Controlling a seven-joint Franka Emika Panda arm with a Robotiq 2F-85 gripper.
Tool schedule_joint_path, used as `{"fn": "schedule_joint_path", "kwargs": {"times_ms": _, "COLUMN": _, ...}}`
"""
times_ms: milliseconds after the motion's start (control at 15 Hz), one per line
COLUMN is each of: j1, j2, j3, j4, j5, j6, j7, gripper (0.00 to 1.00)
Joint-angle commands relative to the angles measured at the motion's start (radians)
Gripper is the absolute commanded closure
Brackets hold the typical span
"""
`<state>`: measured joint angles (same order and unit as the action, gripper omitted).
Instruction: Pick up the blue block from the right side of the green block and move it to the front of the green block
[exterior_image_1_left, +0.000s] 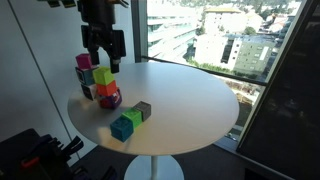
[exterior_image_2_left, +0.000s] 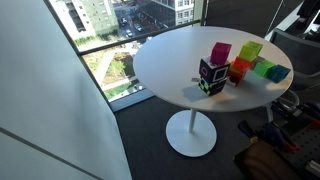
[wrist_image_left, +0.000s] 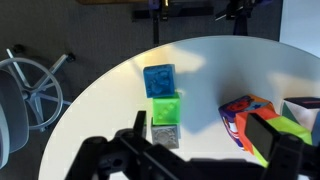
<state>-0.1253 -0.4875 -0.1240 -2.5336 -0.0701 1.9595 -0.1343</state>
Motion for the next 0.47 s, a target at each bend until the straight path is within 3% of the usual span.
{"fn": "schedule_joint_path", "kwargs": {"times_ms": 0, "j1": 0.004, "j2": -0.002, "j3": -0.004, "j4": 0.001, "j5": -0.004, "j6": 0.003, "j7": 0.002, "gripper": 0.00}}
{"fn": "schedule_joint_path", "kwargs": {"times_ms": 400, "j1": 0.004, "j2": -0.002, "j3": -0.004, "j4": 0.001, "j5": -0.006, "j6": 0.010, "j7": 0.002, "gripper": 0.00}}
